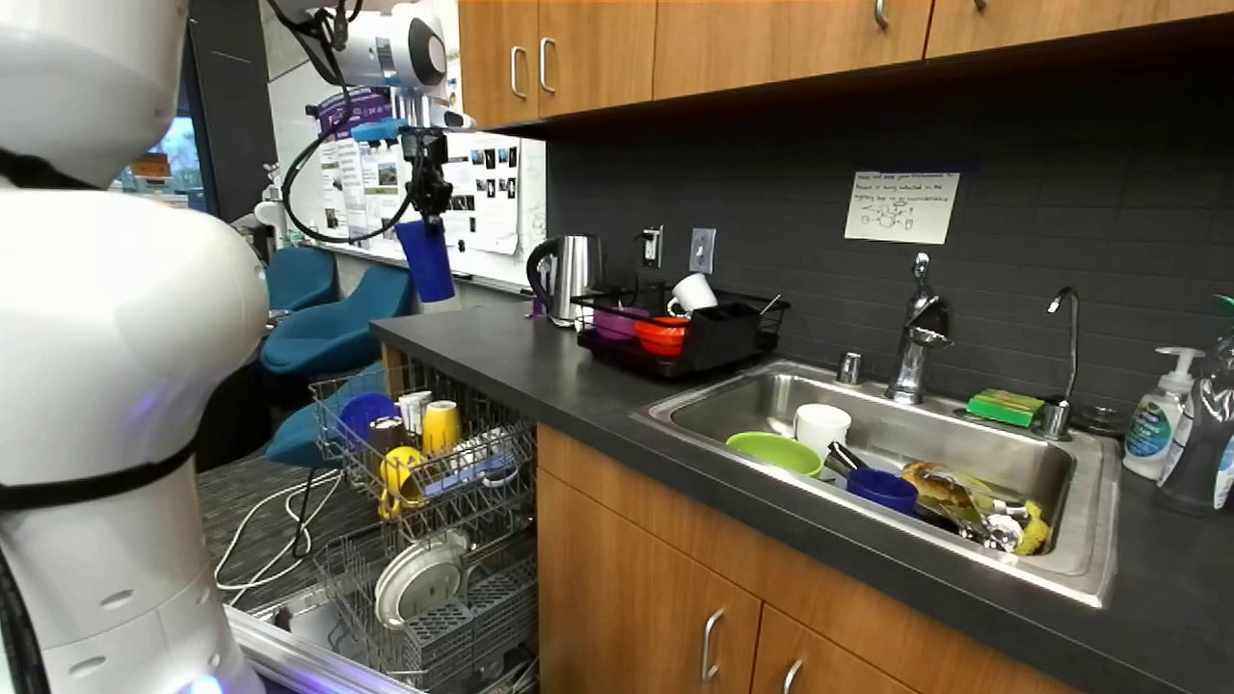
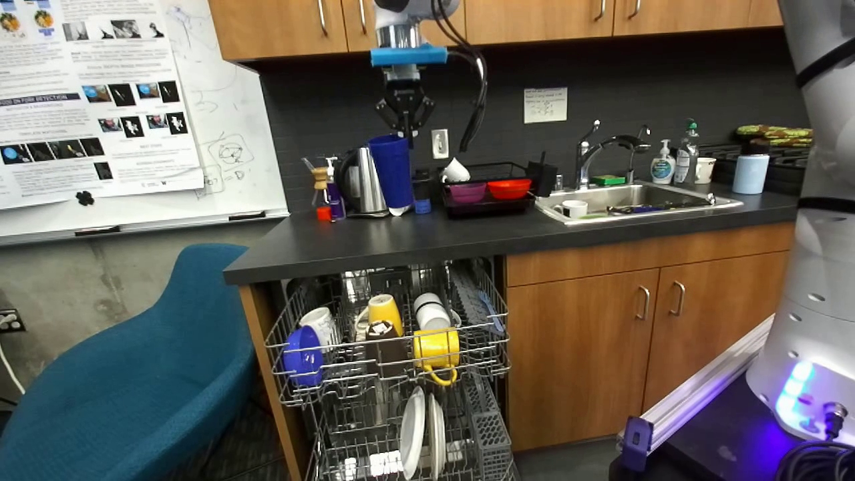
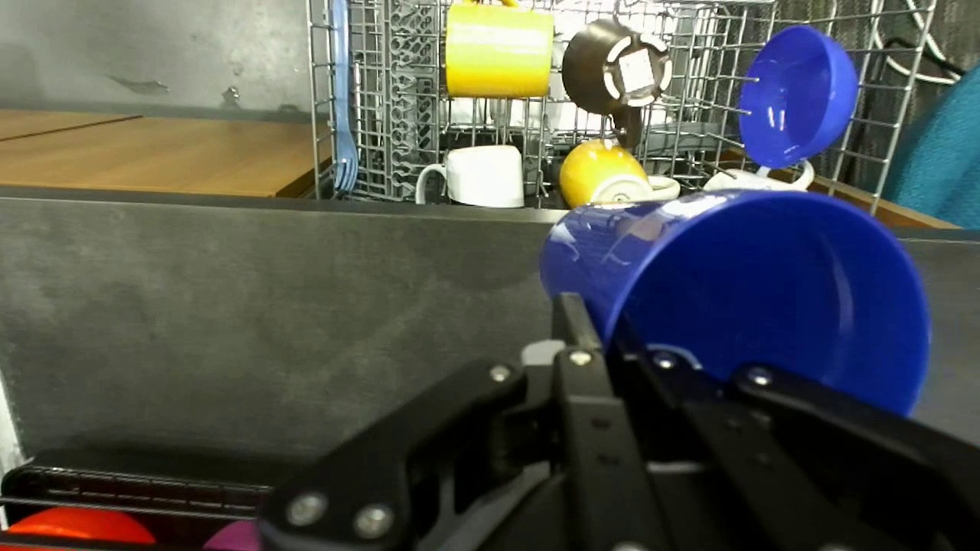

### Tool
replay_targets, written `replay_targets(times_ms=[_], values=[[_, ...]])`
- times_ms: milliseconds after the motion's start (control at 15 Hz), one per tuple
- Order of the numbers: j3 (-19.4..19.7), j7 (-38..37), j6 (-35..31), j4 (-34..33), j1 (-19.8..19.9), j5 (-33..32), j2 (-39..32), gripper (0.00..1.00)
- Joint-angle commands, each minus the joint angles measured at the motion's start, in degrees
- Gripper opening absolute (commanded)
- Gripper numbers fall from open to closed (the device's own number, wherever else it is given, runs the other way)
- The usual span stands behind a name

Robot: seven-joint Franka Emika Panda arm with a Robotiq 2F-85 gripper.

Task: Remove the blue cup from the dishwasher

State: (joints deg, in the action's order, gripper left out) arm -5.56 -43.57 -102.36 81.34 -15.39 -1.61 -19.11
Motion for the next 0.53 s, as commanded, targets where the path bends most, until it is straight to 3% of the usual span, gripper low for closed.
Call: replay_targets(times_ms=[0, 467], values=[[0.76, -1.9, -1.15, -2.98, -0.03, -0.82, -2.95, 0.02], [2.59, -4.21, -8.29, -4.67, -0.32, -1.67, -8.98, 0.02]])
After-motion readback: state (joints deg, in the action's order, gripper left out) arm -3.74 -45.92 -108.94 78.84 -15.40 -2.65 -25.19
